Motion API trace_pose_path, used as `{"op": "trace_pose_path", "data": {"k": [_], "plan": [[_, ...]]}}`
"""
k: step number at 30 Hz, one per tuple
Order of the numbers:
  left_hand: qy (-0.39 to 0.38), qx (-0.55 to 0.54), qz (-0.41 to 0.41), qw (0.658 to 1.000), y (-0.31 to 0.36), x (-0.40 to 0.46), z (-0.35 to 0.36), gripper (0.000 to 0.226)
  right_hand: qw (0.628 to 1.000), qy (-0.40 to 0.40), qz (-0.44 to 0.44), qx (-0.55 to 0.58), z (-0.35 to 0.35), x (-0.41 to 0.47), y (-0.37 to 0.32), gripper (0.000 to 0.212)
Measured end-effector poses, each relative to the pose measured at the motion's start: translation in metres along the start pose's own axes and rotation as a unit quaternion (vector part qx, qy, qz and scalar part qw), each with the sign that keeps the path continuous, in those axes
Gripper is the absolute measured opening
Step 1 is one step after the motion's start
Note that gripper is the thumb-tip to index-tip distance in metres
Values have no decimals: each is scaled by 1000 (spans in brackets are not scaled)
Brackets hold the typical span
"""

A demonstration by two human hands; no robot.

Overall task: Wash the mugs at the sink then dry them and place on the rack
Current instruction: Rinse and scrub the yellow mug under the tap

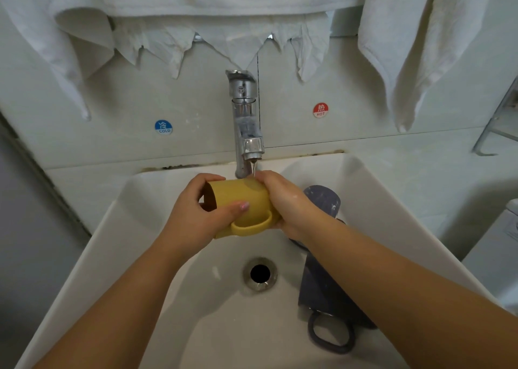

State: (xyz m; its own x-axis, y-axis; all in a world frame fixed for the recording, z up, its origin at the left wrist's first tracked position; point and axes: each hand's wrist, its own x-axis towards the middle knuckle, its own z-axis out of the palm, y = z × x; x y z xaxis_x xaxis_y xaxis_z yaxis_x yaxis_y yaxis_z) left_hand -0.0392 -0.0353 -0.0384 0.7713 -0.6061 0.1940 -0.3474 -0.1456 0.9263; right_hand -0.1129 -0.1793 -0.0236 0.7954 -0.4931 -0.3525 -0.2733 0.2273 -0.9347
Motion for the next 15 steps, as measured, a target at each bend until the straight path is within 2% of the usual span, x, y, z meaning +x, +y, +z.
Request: {"op": "trace_pose_path", "data": {"k": [2,5,6,12,15], "plan": [[-1,-5,1,1000,1,-1,-1,52,999,-42,-9,1,-4,0,5,15],[5,20,15,1000,-1,-2,-2,58,998,-67,11,-14,-1,5,8,57],[4,32,21,999,-1,-2,-2,60,998,-54,24,-20,3,6,7,62],[-1,47,29,998,0,-3,-1,60,998,13,67,18,8,5,5,36],[-10,44,26,999,0,-3,-2,60,998,-15,46,29,2,2,7,32]]}}
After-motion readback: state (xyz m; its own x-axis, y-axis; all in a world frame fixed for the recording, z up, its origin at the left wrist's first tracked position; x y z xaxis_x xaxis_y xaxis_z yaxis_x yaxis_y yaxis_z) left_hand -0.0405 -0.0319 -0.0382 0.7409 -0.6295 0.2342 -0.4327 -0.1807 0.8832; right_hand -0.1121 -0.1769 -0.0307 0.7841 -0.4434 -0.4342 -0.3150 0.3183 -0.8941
